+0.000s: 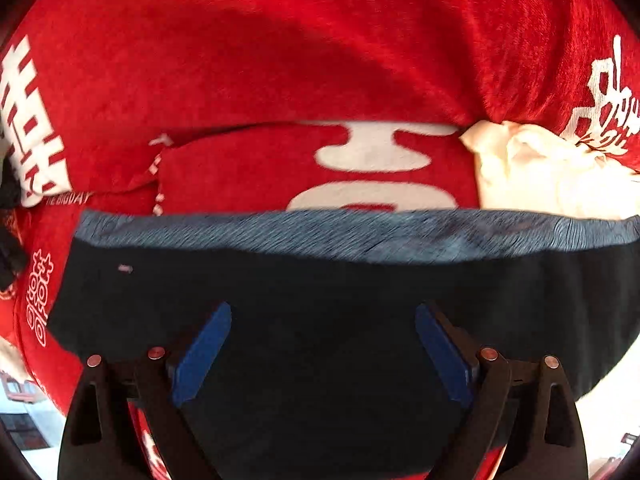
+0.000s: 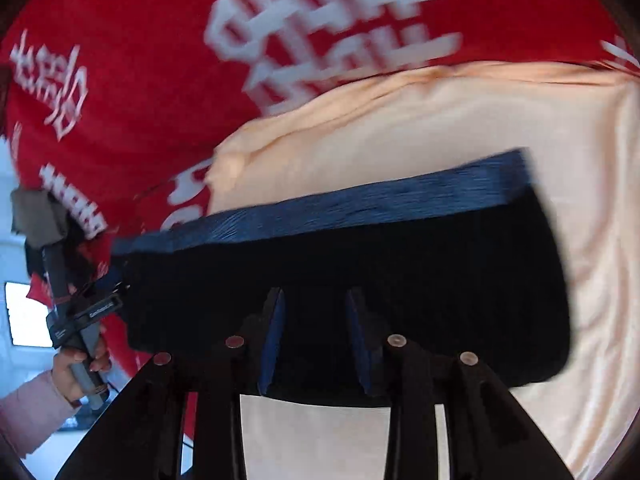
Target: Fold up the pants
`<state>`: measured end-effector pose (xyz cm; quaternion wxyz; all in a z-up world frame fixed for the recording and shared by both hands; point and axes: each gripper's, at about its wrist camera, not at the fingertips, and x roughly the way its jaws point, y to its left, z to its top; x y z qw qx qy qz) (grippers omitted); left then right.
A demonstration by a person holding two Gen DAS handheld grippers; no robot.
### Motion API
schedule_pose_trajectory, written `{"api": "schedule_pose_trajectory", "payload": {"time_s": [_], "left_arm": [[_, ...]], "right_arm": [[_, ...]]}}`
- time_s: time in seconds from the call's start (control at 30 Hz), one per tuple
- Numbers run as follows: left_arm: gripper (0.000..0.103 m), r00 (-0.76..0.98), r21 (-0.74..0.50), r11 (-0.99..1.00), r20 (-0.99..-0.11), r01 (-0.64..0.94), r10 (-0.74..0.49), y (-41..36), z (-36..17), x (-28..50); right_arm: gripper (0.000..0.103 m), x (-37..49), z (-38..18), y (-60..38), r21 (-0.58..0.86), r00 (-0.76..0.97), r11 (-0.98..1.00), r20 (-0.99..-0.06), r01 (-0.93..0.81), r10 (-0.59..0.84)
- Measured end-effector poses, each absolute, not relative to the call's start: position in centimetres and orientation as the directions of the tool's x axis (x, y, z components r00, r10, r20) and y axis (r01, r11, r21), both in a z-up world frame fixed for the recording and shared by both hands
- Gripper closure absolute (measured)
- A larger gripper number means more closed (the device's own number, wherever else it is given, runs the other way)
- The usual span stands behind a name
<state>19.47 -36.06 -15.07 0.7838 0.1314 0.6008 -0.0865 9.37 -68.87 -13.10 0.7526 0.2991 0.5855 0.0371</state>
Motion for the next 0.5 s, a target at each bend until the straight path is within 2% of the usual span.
{"api": "schedule_pose_trajectory", "payload": {"time_s": [0.23, 0.4, 0.5], "left_arm": [[0.009, 0.245, 0.026, 0.944, -0.968, 0.330, -0.059, -30.2, -15.5, 21.2], [0.009, 0.276, 0.065, 0.942, -0.961, 0.330, -0.030, -23.9, -14.9, 21.9], [0.009, 0.305, 0.101, 0.960, -0.952, 0.261, 0.017, -18.2, -15.4, 23.3]], "right_arm": [[0.068, 14.9, -12.6, -56.6, 0.515, 0.272, 0.846, -0.841, 0.139, 0.468], [0.068, 18.3, -12.1, -48.8, 0.518, 0.213, 0.855, -0.839, 0.031, 0.501], [0.068, 22.1, -11.8, -42.1, 0.518, 0.168, 0.851, -0.834, -0.092, 0.526]]}}
